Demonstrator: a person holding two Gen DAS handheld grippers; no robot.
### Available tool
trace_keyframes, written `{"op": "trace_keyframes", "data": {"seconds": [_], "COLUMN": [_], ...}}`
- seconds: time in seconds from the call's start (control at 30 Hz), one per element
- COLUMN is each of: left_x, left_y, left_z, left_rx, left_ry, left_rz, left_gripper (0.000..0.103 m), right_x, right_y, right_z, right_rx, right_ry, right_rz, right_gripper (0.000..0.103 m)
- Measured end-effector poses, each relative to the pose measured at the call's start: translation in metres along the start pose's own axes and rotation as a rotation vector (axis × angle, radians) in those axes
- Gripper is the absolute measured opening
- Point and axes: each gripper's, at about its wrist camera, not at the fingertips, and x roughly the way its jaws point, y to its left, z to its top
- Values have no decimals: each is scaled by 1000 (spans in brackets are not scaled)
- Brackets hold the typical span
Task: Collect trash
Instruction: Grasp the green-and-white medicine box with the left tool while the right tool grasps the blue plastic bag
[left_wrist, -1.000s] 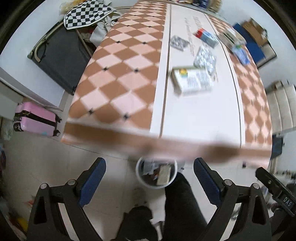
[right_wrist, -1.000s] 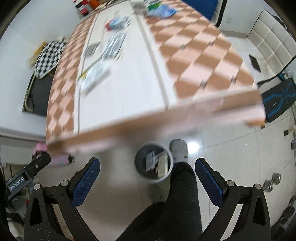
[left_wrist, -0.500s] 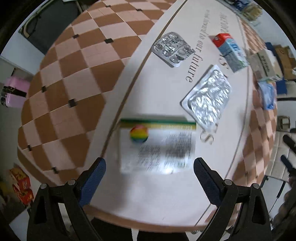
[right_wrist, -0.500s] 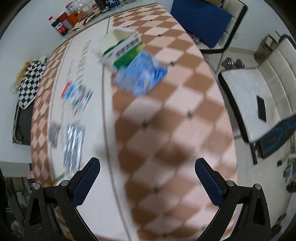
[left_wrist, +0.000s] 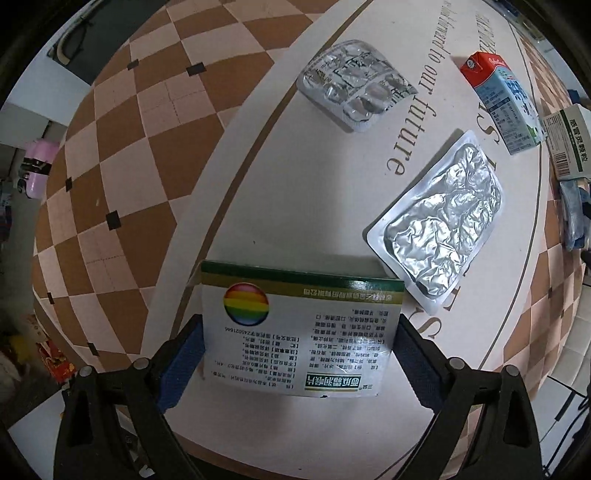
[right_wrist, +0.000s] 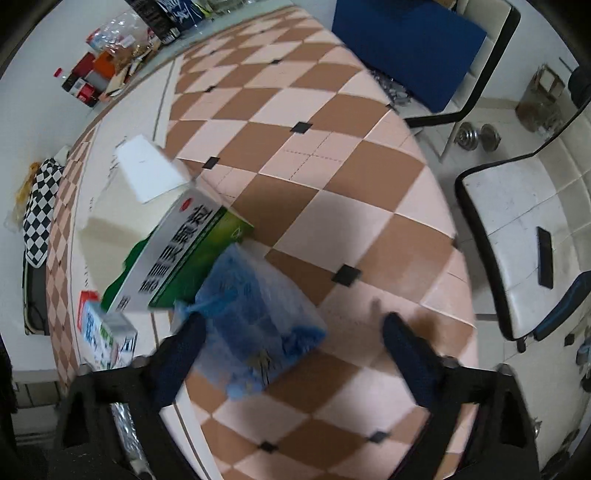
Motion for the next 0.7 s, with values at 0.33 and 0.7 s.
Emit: {"op": "trace_keyframes", "data": {"seconds": [0.33,0.7], "left_x": [-37,-104], "left_y": [-13,-9], "left_z": [0,-32], "left_rx": [33,131], "left_ry": [-68,-193], "left_rz": [-16,-35], "left_gripper": [98,98], "right_x": [-9,-57], "right_y": [6,9], "right_z": [-20,-118], "right_rx": [-20,-9], "right_ry": [-44,-40], "right_rz": [38,123], "right_gripper": [27,24]}}
